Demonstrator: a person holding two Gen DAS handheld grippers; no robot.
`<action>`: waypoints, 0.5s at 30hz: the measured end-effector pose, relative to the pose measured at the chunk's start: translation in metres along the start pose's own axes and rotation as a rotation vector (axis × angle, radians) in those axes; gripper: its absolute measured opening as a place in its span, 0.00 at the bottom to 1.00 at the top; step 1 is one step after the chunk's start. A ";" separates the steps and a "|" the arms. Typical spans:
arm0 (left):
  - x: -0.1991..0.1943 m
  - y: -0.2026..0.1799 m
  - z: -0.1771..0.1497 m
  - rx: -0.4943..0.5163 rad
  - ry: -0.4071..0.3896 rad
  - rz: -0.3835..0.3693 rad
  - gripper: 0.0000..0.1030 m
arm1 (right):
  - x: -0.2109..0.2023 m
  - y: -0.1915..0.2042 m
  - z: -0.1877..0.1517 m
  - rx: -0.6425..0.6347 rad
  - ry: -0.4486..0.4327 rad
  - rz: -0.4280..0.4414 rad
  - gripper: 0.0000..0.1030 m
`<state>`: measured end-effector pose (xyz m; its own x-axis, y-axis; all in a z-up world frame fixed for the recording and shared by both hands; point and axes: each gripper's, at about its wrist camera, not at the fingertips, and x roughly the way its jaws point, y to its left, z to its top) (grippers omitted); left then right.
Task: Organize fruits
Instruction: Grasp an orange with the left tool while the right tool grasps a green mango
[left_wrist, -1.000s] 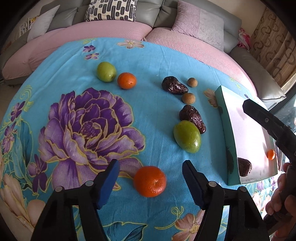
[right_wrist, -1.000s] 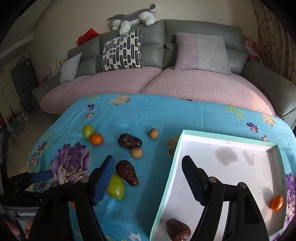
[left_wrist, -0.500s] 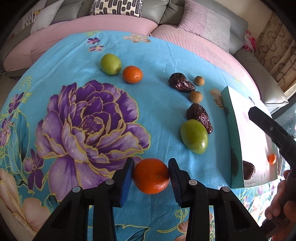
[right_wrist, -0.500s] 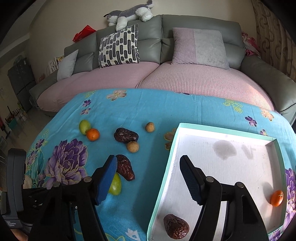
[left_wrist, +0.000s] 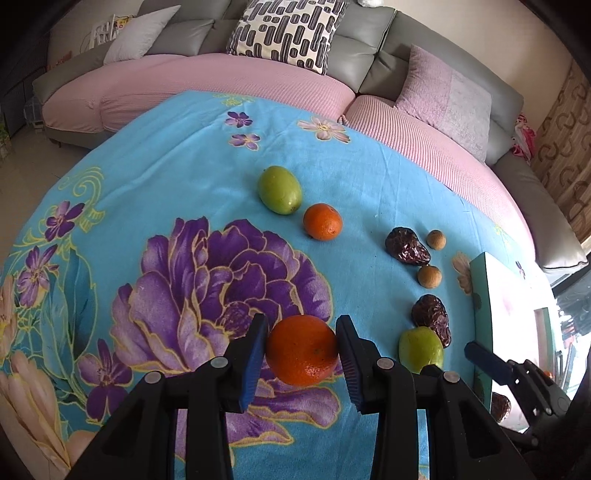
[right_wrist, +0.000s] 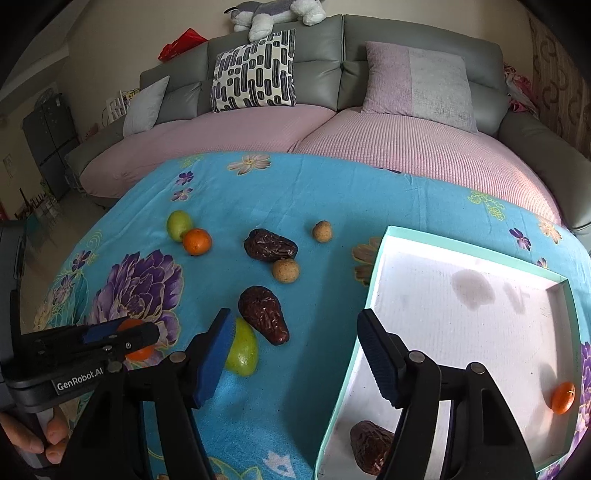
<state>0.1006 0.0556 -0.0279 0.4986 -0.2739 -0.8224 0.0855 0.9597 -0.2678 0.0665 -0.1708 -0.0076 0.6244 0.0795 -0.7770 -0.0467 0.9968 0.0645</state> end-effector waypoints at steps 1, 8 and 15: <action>0.000 0.002 0.002 -0.006 -0.005 0.003 0.39 | 0.005 0.006 -0.002 -0.017 0.015 0.005 0.64; 0.005 0.006 0.001 -0.017 0.010 0.002 0.39 | 0.033 0.040 -0.015 -0.121 0.109 0.024 0.56; 0.006 0.004 -0.001 -0.008 0.014 0.002 0.39 | 0.051 0.053 -0.022 -0.160 0.144 -0.010 0.47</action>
<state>0.1034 0.0581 -0.0348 0.4862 -0.2730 -0.8301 0.0778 0.9597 -0.2700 0.0790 -0.1141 -0.0576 0.5084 0.0576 -0.8592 -0.1710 0.9846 -0.0352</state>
